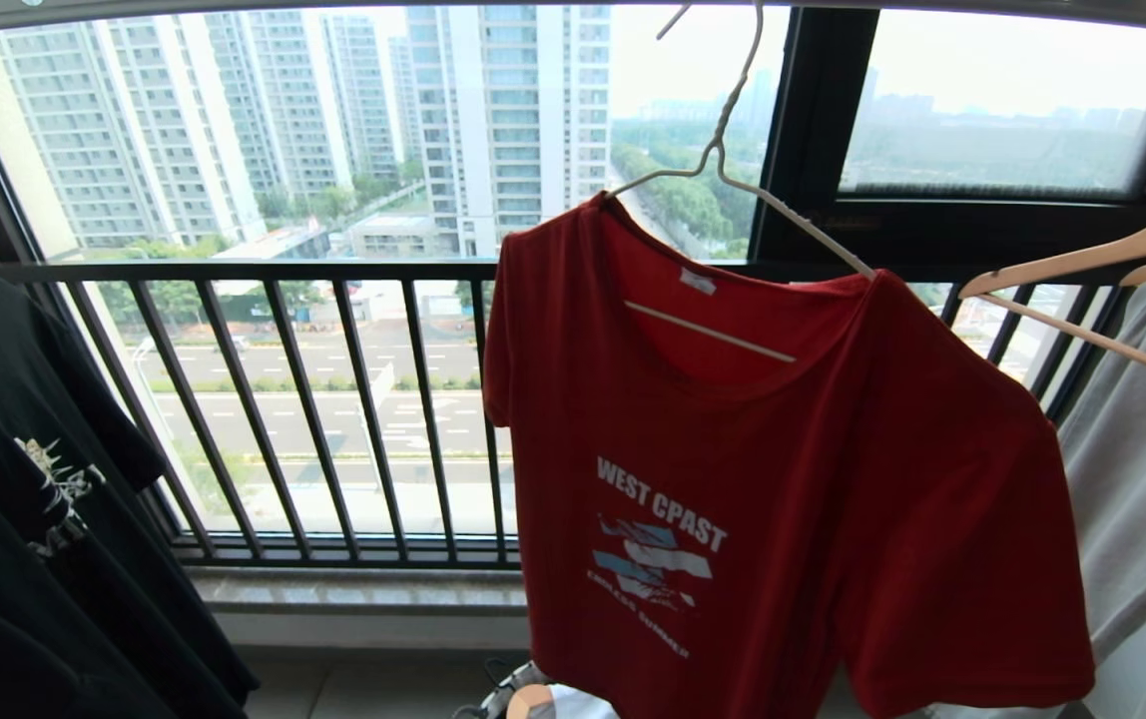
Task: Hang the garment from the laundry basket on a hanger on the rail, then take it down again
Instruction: Take the clothes off the clothes rack
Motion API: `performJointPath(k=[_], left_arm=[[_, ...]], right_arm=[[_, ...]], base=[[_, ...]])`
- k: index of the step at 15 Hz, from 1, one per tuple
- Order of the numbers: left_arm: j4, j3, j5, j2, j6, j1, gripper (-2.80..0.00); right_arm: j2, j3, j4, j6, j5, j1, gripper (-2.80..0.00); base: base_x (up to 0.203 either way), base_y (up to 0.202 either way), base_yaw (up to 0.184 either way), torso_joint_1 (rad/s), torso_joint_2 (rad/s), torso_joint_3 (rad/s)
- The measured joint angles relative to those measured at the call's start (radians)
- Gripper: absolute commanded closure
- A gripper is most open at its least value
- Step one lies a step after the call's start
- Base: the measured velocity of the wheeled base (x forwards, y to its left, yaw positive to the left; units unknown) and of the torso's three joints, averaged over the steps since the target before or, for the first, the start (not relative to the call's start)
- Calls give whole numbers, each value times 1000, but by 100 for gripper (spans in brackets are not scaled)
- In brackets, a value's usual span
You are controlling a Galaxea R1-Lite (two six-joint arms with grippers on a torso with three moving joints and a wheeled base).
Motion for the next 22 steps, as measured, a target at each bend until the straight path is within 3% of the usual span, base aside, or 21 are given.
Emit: performJointPath(k=[4, 12, 15, 21, 22], left_arm=[[0, 0, 0, 0, 0, 0, 0], [-1, 0, 0, 0, -3, 0, 0], [0, 0, 0, 0, -4, 0, 0], [0, 0, 0, 0, -2, 0, 0], [0, 0, 0, 0, -2, 0, 0]], right_arm=[[162, -74, -128, -8, 40, 42, 0], [436, -274, -118, -8, 40, 118, 0], [455, -338, -47, -4, 39, 177, 0], [422, -555, 270, 79, 46, 298, 0], [422, -596, 324, 83, 46, 324, -280]], base=[[0, 0, 0, 0, 0, 0], [0, 0, 0, 0, 0, 0], [0, 0, 0, 0, 0, 0], [0, 0, 0, 0, 0, 0], [0, 0, 0, 0, 0, 0]])
